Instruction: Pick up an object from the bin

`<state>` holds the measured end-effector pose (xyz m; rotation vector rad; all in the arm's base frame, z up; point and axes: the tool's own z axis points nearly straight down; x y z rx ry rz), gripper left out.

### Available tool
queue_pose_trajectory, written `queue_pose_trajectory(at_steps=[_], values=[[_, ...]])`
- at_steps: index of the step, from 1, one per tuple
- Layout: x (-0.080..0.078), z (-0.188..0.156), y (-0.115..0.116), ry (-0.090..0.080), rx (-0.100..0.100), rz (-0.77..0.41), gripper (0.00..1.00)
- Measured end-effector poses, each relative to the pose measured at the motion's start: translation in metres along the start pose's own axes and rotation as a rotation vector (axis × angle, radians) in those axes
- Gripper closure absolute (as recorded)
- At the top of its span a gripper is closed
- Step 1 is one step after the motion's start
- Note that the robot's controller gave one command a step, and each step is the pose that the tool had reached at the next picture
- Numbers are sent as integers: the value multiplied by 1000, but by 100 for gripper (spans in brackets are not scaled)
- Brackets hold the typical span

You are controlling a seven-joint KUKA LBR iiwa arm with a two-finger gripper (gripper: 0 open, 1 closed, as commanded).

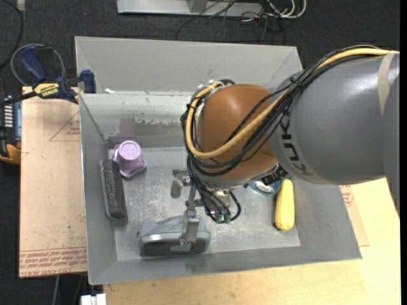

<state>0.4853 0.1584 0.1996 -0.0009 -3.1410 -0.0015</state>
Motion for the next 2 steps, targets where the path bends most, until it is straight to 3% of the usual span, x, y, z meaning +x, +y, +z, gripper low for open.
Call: queue_pose_trajectory(at_steps=[1, 2], values=[[4, 114, 12, -6, -2, -220, 0], [4, 55, 22, -15, -3, -375, 0]])
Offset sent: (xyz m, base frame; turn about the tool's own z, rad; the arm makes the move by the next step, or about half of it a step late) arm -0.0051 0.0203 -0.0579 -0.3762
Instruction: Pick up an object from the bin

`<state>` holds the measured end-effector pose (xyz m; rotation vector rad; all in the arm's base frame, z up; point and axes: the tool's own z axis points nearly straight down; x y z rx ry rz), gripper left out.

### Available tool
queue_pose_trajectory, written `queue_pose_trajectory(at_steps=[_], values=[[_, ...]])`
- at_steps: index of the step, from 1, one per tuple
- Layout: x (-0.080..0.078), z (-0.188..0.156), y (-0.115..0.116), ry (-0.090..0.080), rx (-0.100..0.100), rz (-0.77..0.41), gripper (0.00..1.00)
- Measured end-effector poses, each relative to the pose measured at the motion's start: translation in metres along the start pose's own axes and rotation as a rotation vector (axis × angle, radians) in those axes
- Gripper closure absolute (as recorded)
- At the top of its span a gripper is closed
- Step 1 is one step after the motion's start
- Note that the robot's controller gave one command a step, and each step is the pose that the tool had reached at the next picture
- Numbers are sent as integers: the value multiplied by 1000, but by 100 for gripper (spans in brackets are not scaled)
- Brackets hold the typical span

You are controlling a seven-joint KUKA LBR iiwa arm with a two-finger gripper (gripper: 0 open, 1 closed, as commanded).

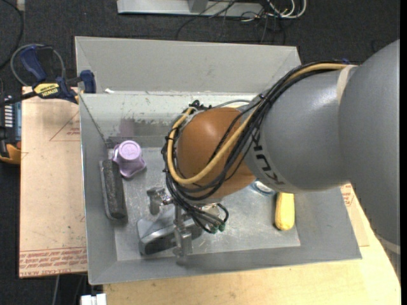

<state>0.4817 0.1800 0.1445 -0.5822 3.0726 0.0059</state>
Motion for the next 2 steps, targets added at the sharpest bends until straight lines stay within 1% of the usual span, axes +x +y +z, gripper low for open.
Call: queue_pose_trajectory(at_steps=[1, 2], values=[[-3, 72, -10, -17, 0, 126, 0], [-3, 71, 2, -26, 0, -95, 0]])
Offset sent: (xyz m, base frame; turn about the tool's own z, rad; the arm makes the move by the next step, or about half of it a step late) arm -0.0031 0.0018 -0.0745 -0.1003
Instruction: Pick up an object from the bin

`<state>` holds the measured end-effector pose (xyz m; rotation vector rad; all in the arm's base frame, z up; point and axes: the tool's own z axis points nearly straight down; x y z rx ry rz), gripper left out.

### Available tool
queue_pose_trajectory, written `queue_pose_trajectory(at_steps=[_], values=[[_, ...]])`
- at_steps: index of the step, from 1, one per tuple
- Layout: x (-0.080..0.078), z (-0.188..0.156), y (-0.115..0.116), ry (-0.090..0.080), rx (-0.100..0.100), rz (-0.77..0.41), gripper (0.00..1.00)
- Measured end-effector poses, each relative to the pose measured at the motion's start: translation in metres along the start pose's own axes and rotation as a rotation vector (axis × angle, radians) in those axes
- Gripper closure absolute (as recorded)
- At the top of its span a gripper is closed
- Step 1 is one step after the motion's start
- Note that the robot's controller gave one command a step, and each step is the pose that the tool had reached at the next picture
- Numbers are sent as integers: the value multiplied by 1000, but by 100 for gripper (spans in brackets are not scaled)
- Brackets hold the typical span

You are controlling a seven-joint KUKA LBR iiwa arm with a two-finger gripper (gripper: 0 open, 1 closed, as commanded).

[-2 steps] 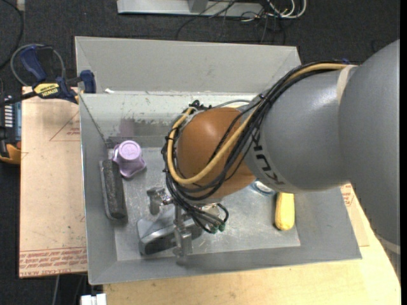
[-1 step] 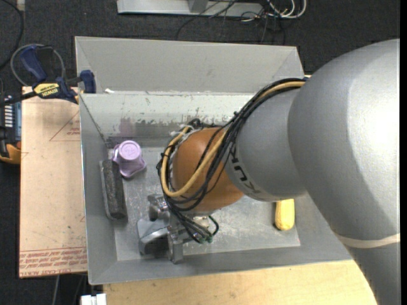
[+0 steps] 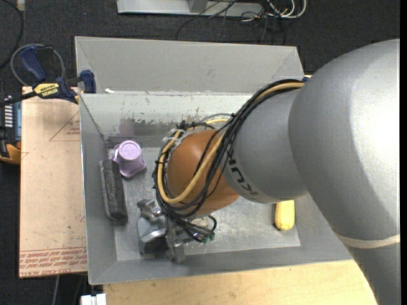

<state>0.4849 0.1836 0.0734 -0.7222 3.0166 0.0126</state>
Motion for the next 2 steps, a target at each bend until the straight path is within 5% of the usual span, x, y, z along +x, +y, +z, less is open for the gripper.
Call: queue_pose_trajectory(at_steps=[1, 2], values=[[1, 0, -11, 8, 1, 209, 100], [1, 0, -11, 8, 1, 210, 100]])
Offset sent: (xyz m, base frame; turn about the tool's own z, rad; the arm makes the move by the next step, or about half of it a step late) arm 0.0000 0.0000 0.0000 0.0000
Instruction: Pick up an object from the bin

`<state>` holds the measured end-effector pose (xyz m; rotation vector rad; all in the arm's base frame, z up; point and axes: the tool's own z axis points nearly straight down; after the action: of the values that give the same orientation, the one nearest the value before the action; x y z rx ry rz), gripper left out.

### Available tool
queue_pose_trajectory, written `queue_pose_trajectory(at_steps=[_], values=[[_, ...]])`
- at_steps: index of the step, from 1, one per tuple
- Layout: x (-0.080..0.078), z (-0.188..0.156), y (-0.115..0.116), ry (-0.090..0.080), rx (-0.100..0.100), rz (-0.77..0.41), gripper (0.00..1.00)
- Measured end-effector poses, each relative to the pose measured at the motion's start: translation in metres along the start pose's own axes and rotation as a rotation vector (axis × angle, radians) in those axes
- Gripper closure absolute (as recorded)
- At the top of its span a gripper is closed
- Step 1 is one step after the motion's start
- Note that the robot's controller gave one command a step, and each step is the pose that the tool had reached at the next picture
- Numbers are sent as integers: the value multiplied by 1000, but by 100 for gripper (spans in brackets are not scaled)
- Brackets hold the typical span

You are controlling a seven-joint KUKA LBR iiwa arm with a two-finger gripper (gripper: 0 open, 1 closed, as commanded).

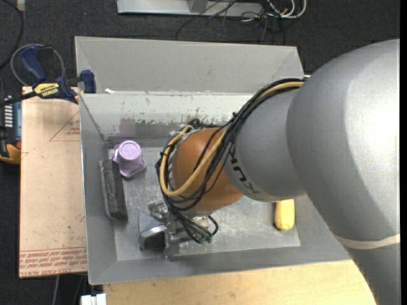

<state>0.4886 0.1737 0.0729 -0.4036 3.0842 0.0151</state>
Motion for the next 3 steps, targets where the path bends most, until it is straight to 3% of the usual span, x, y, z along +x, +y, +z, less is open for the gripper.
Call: queue_pose_trajectory(at_steps=[3], values=[[1, -29, 0, 5, 0, 1, 100]])
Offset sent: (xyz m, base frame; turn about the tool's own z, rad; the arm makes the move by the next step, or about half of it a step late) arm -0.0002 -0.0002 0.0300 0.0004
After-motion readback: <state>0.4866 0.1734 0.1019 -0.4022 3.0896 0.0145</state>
